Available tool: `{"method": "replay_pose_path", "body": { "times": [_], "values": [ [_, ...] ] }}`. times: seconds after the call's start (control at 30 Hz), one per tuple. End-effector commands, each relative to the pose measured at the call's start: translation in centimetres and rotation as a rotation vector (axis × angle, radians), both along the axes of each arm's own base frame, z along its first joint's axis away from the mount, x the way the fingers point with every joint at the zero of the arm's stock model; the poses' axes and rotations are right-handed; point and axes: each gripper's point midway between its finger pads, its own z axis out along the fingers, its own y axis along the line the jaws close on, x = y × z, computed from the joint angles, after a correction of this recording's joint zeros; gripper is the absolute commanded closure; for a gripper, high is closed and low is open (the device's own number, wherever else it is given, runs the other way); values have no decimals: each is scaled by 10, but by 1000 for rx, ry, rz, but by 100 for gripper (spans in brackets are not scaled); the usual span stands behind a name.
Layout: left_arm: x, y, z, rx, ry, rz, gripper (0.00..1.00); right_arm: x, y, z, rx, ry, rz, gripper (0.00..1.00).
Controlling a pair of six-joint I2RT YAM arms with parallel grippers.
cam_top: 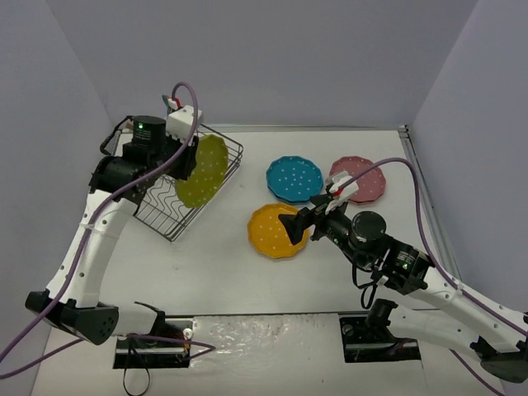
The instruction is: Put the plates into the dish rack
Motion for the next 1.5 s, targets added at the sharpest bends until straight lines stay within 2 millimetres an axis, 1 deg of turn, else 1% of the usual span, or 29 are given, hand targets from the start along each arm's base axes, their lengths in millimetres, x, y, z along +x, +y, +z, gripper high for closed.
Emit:
{"method": "replay_pose_path", "body": {
  "times": [0.0, 0.1, 0.17, 0.23, 0.27, 0.3, 0.37, 0.47, 0.53, 0.73, 0.93, 1.03, 1.17, 1.27, 1.4, 1.47],
  "values": [
    [17, 61, 78, 217, -327, 2, 100, 9, 6, 5, 2, -26, -11, 0],
    [28, 88, 83, 362, -372, 4, 100, 11, 11, -2, -27, -21, -1, 0],
    [39, 110, 85, 425, -382, 46, 100, 12, 13, -6, -43, -18, 3, 0],
    [50, 127, 82, 460, -379, 61, 100, 13, 15, -10, -57, -16, 8, 0],
    [57, 127, 78, 459, -378, 45, 100, 13, 15, -11, -62, -15, 9, 0],
    [62, 132, 76, 461, -377, 42, 100, 14, 16, -13, -64, -13, 9, 0],
    [73, 148, 72, 475, -374, 56, 100, 14, 17, -16, -70, -7, 14, 0],
    [90, 163, 66, 461, -378, 54, 100, 14, 23, -22, -82, 7, 37, 0],
    [97, 173, 65, 472, -381, 59, 100, 15, 26, -26, -91, 16, 53, 0],
    [121, 183, 52, 477, -371, 25, 100, 20, 34, -41, -121, 49, 71, 0],
    [141, 201, 32, 505, -321, 28, 100, 25, 35, -43, -128, 56, 92, 0],
    [147, 207, 28, 513, -317, 34, 100, 29, 33, -45, -131, 62, 89, 0],
    [153, 203, 28, 500, -336, 13, 100, 33, 31, -49, -135, 74, 87, 0],
    [158, 203, 20, 506, -334, -5, 100, 38, 28, -51, -137, 78, 75, 0],
    [161, 205, 1, 515, -286, -21, 100, 36, 31, -53, -132, 85, 104, 0],
    [161, 206, -4, 518, -276, -19, 100, 36, 31, -53, -134, 85, 105, 0]
  ]
}}
